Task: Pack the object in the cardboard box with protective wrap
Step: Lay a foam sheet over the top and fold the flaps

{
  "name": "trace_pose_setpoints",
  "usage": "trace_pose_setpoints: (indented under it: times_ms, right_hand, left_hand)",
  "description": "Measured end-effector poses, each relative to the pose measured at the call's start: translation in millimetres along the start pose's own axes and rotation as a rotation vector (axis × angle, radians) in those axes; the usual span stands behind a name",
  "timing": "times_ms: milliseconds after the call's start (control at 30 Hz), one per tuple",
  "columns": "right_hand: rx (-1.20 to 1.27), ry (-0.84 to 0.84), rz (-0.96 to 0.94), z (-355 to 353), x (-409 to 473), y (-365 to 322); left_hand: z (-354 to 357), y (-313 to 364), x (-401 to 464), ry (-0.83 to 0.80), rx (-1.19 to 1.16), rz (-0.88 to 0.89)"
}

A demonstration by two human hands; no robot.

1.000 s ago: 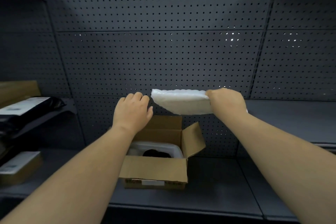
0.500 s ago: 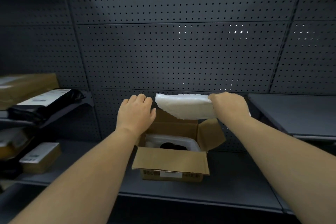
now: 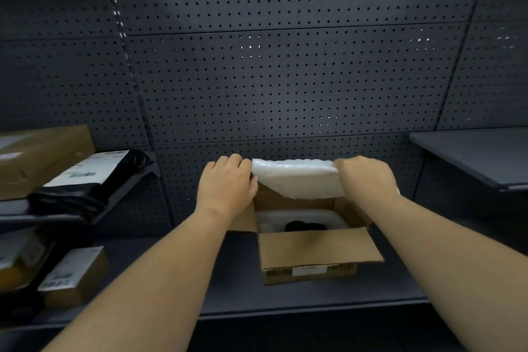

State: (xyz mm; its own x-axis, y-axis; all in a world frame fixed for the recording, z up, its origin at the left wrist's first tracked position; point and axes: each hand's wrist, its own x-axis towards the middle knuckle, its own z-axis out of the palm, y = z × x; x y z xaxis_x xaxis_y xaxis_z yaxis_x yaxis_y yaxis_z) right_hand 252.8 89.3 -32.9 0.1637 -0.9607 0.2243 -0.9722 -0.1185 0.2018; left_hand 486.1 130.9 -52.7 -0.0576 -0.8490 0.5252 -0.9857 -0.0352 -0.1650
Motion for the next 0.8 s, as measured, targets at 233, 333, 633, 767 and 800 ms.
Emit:
trace_pose_setpoints:
  times_ms: [233, 333, 633, 767, 800]
  right_hand:
    - [-0.079, 0.093, -0.012, 3.6, -5.6, -23.5]
    - [-0.095, 0.095, -0.014, 5.5, -4.9, -28.3]
    - [-0.046, 0.167, 0.011, 14.6, 6.4, -19.7]
    - [-0.038, 0.165, -0.035, 34.3, 19.1, -8.9]
    - [-0.034, 0.165, -0.046, 39.3, 23.3, -6.5]
  left_hand:
    - [9.7, -20.2, -6.2, 0.009, -0.028, 0.005]
    - [11.8, -24.9, -5.1, 0.014, -0.033, 0.006]
    - [23.9, -13.4, 12.7, 0.016, -0.060, 0.058]
    - [36.3, 0.8, 26.0, 0.019, -0.064, 0.087]
    - [40.1, 4.5, 30.3, 0.011, -0.076, 0.099]
